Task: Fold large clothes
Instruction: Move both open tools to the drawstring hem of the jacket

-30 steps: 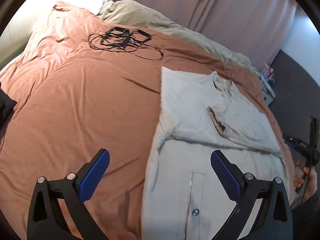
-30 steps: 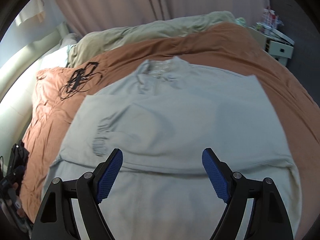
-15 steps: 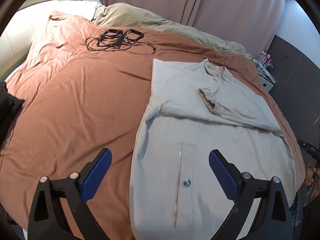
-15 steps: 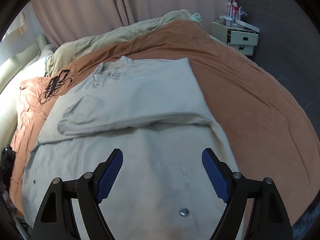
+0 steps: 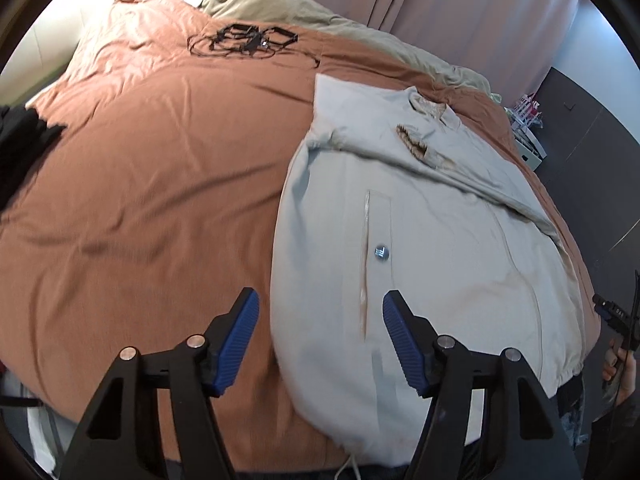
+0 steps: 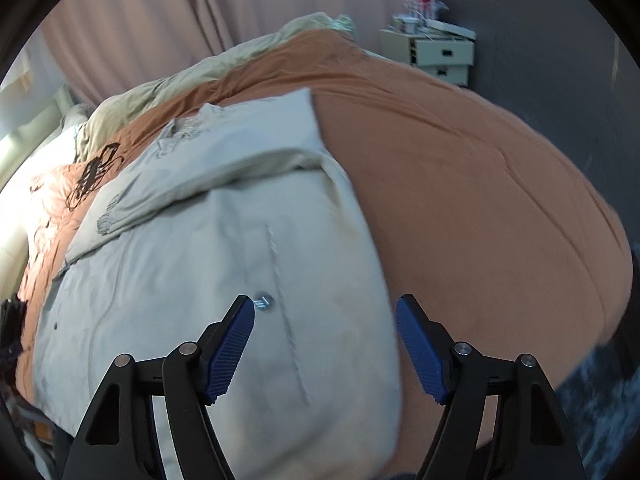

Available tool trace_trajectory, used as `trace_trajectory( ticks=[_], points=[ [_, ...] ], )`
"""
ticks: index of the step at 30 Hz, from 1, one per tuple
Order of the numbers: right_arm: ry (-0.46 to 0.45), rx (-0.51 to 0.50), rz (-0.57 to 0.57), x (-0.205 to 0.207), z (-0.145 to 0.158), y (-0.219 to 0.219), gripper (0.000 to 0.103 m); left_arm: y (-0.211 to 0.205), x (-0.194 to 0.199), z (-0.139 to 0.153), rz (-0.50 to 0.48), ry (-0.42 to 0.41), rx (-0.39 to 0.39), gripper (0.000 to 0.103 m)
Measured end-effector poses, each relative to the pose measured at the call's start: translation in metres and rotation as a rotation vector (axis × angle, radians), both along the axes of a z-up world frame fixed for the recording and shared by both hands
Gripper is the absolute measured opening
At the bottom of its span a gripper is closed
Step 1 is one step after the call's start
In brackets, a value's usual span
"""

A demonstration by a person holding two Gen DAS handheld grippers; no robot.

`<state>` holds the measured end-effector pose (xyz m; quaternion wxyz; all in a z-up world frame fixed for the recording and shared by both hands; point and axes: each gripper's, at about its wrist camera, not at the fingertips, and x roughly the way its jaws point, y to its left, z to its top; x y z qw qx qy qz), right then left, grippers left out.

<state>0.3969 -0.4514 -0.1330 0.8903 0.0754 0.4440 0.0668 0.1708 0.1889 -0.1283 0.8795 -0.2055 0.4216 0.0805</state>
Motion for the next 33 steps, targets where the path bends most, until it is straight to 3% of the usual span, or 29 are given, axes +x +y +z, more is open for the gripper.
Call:
trace_trajectory(
  ticks=[5, 7, 9, 11, 21, 29, 33],
  points=[
    [0.037, 0.049, -0.049, -0.025, -0.024, -0.023, 0.066, -0.002, -0.016, -0.017, 0.008, 0.02, -0.036, 0.039],
    [0.051, 0.087, -0.056, -0.035, -0.031, -0.03, 0.063, -0.002, -0.024, -0.02, 0.015, 0.011, -0.053, 0.039],
    [0.067, 0.148, -0.046, -0.044, -0.039, -0.034, 0.051, -0.003, -0.032, -0.024, 0.01, 0.005, -0.075, 0.039],
    [0.083, 0.204, -0.031, -0.052, -0.046, -0.035, 0.045, -0.005, -0.039, -0.026, 0.0, -0.002, -0.092, 0.039],
    [0.087, 0.378, -0.037, -0.078, -0.077, -0.045, 0.044, 0.001, -0.048, -0.044, 0.01, 0.0, -0.198, 0.039],
    [0.086, 0.581, -0.018, -0.064, -0.09, -0.05, 0.044, 0.009, -0.022, -0.061, 0.008, 0.005, -0.302, 0.039],
    [0.085, 0.601, -0.021, -0.052, -0.092, -0.046, 0.044, 0.015, -0.009, -0.064, 0.02, 0.009, -0.332, 0.039]
  ],
)
